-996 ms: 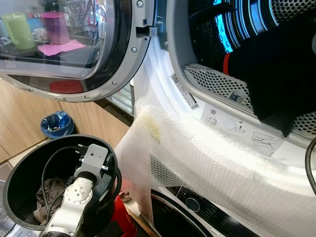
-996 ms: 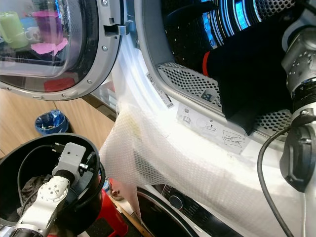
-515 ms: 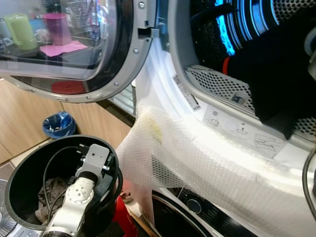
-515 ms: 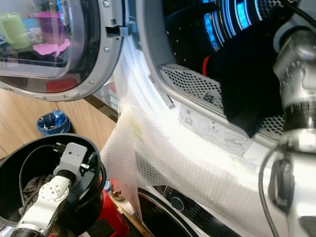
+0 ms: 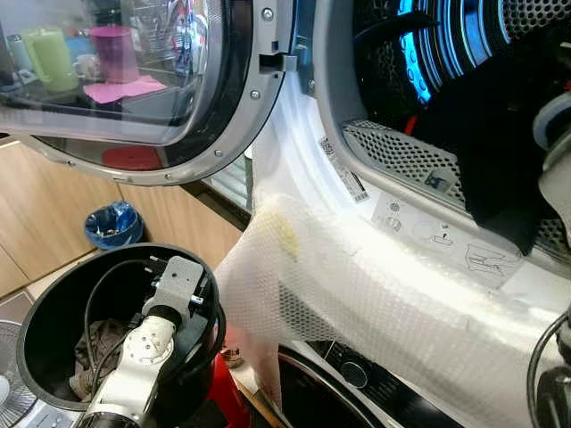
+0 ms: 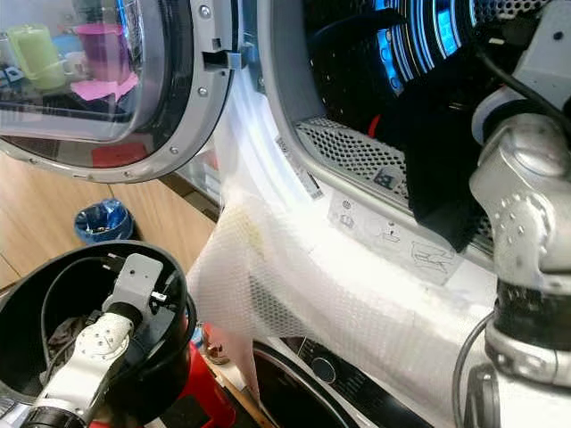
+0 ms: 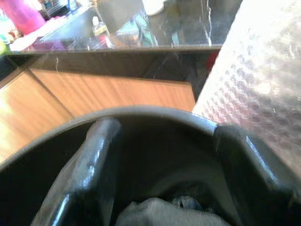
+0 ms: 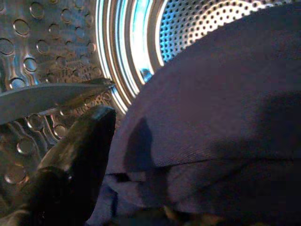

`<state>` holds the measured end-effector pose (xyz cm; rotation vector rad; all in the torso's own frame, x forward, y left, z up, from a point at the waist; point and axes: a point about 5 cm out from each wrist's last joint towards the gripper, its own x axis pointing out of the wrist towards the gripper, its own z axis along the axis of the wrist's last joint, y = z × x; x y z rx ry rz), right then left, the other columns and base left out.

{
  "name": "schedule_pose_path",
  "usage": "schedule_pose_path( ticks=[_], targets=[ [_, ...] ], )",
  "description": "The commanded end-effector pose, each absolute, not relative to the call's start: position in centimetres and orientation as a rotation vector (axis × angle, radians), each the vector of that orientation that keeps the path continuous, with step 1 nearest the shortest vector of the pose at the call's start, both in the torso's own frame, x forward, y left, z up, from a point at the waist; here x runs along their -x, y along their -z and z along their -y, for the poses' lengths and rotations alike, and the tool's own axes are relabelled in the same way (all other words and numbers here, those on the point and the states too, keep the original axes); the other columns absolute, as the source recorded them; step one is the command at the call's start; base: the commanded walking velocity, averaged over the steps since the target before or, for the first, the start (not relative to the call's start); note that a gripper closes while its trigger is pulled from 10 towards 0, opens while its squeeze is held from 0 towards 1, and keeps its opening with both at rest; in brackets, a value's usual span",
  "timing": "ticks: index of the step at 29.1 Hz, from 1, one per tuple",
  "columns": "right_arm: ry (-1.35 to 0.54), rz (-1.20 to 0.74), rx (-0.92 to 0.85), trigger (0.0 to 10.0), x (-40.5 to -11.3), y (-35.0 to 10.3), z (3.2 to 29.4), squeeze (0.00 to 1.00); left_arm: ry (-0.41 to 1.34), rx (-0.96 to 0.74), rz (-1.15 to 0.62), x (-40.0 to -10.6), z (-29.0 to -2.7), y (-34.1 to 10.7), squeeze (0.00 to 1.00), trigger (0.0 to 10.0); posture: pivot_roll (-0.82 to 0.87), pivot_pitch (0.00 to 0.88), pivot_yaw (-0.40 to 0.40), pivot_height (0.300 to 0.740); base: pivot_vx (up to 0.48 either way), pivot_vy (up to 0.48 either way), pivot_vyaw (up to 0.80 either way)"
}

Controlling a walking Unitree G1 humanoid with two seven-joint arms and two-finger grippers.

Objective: Clothes washing

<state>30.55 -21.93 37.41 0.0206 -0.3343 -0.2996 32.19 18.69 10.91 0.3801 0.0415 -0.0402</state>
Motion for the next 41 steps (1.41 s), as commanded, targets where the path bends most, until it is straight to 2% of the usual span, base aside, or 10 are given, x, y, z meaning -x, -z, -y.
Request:
schedule_pose_path(
  ticks=[1,2,3,14,18,22,27,35,38,41],
  targets=[
    [0.323,0.342,-0.033,10.0,-29.3,-37.5,22.1,1.0,0.052,-0.383,-0.061,-32.1,-18.6,-10.5,0.0,10.0,0.08,0.069,-0.039,0.74,0.0,0.0,0.0],
    [0.32,0.343,-0.04,10.0,-28.8,-37.4,21.9,0.28,0.052,-0.383,-0.061,-32.0,-18.6,-10.5,0.0,10.0,0.08,0.069,-0.042,0.74,0.0,0.0,0.0],
    [0.309,0.345,-0.053,10.0,-28.1,-37.4,21.7,0.0,0.052,-0.382,-0.062,-32.0,-18.6,-10.5,0.0,10.0,0.08,0.069,-0.041,0.74,0.0,0.0,0.0],
    [0.225,0.379,-0.015,10.0,-24.8,-38.3,21.3,0.0,0.062,-0.381,-0.068,-32.1,-18.4,-10.3,0.0,10.0,0.07,0.076,-0.036,0.74,0.0,0.0,0.0],
    [0.121,0.35,0.094,10.0,-23.2,-38.1,20.8,0.0,0.067,-0.381,-0.067,-32.2,-18.4,-10.4,0.0,10.0,0.07,0.079,-0.036,0.74,0.0,0.0,0.0],
    [0.226,0.281,0.223,10.0,-22.3,-37.8,22.5,0.0,0.073,-0.385,-0.074,-32.2,-18.3,-10.3,0.0,10.0,0.06,0.081,-0.034,0.74,0.0,0.0,0.0],
    [0.321,0.298,0.269,10.0,-22.9,-37.5,23.4,0.0,0.075,-0.383,-0.072,-32.3,-18.1,-10.3,0.0,10.0,0.06,0.078,-0.034,0.74,0.0,0.0,0.0],
    [0.347,0.392,0.717,10.0,-26.9,-38.6,20.6,0.0,0.069,-0.377,-0.066,-32.4,-18.1,-10.5,0.0,10.0,0.08,0.074,-0.045,0.74,0.0,0.0,0.0],
    [0.318,0.299,0.623,10.0,-28.4,-37.7,20.1,0.0,0.065,-0.375,-0.067,-32.4,-18.1,-10.5,0.0,10.0,0.08,0.073,-0.048,0.74,0.0,0.0,0.0],
    [0.052,0.301,0.241,10.0,-29.1,-37.4,17.4,0.0,0.069,-0.372,-0.067,-32.3,-18.0,-10.5,0.0,10.0,0.08,0.072,-0.052,0.74,0.0,0.0,0.0]
  ],
)
